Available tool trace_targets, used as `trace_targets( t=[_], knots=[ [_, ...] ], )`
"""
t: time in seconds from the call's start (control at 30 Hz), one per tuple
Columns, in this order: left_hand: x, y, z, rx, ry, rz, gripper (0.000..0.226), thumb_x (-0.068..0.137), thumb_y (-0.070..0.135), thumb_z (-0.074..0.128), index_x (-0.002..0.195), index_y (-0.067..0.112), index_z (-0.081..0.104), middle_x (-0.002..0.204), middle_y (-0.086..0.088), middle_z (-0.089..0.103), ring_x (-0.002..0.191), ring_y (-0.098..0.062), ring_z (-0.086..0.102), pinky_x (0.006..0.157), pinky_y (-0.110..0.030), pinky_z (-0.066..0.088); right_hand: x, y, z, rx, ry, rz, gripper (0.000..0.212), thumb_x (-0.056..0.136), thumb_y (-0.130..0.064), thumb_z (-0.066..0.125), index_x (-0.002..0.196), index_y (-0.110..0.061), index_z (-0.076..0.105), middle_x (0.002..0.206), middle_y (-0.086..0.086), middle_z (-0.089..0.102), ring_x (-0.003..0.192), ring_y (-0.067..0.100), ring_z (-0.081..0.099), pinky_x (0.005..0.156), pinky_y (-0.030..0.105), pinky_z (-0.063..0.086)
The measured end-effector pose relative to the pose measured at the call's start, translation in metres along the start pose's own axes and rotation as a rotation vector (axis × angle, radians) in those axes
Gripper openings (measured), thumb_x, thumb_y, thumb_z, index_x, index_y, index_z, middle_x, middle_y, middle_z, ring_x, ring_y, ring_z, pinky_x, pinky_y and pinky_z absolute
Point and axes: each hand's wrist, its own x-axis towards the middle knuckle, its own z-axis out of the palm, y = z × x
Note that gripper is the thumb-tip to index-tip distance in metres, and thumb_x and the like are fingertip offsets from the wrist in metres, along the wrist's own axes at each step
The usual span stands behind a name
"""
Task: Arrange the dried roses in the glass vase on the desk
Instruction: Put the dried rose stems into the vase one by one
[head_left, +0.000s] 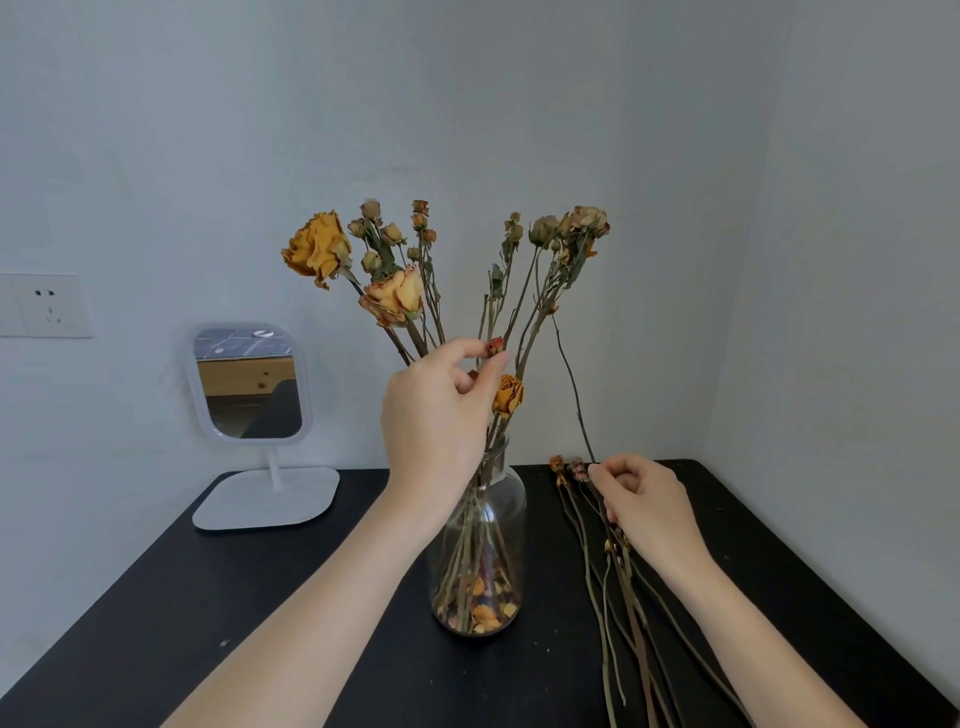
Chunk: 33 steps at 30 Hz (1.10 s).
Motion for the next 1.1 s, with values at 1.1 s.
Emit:
trace_targets(
  t=[1.1],
  knots=[
    [-0.041, -0.09, 0.012, -0.033, -0.405, -0.43, 0.04, 0.06, 0.053, 0.075, 0.087, 0.045, 0.047, 0.087, 0.028, 0.052, 0.085, 0.008, 0.05, 0.073, -0.012, 0.038, 0.038, -0.053, -0.031, 0.354, 0.457, -0.263, 0.018, 0.095, -0.02, 0.045, 0.082, -0.029, 0.053, 0.057, -0.011, 0.052, 0.051, -0.005, 0.051, 0.059, 0.02, 0.04]
  ],
)
